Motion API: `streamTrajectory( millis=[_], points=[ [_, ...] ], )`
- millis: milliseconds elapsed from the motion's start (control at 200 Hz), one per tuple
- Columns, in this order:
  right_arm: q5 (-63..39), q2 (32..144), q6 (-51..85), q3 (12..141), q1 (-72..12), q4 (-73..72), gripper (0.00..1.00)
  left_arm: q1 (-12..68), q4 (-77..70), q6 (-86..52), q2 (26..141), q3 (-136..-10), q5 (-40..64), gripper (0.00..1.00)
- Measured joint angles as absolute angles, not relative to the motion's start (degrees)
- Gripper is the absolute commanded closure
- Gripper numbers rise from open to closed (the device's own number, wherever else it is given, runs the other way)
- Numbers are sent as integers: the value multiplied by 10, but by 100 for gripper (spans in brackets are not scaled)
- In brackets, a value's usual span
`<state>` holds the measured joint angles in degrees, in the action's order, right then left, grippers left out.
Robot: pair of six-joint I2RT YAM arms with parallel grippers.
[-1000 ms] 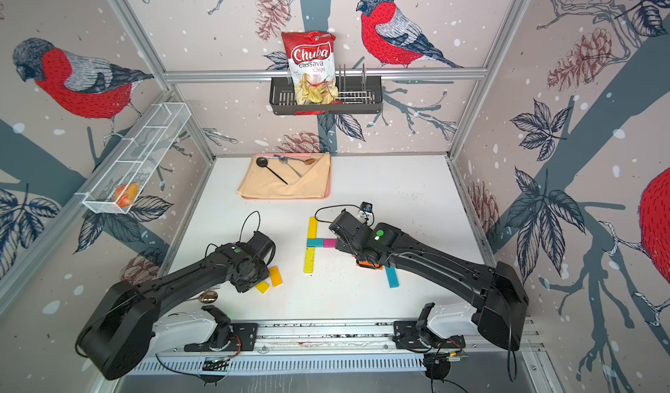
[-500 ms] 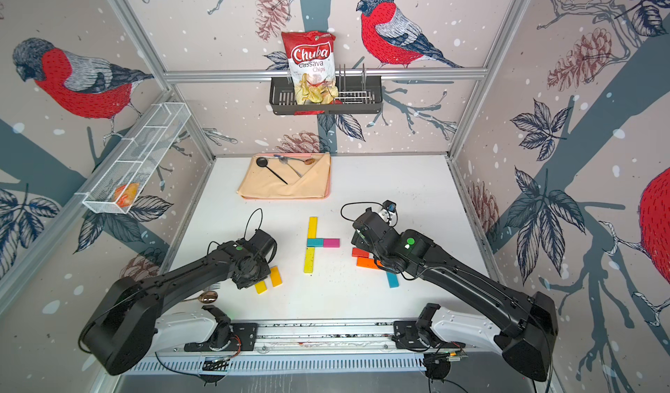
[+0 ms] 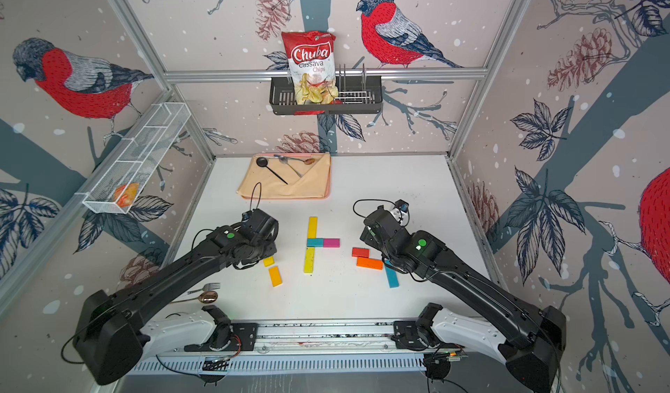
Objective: Assemble the letter h with building blocks
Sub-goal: Pick up the building block from the center of the board, then place the building block at the center of the board.
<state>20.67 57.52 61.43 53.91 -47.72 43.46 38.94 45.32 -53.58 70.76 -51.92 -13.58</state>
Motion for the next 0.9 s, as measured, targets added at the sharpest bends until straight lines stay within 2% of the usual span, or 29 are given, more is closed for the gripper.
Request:
streamTrajectory(
  millis=[240, 460, 585, 635, 680, 820, 900],
  points=[
    [200, 546, 614, 538, -452, 451, 24, 563, 413, -554, 890, -643, -121, 94],
    [199, 524, 614, 524, -449, 479, 23, 622, 376, -565, 1007, -689, -97, 95],
    [199, 512, 615, 515, -449, 488, 23, 625, 359, -569, 1042, -690, -83, 78],
    [199, 511, 617, 509, -449, 489, 23, 625, 352, -570, 1054, -691, -75, 64],
    [199, 513, 619, 502, -449, 490, 22, 625, 348, -570, 1063, -693, -72, 55],
    [193, 547, 633, 481, -472, 499, 17, 625, 332, -571, 1067, -695, -60, 42],
    [194, 573, 649, 480, -498, 502, 14, 625, 333, -570, 1054, -696, -58, 38]
  ],
)
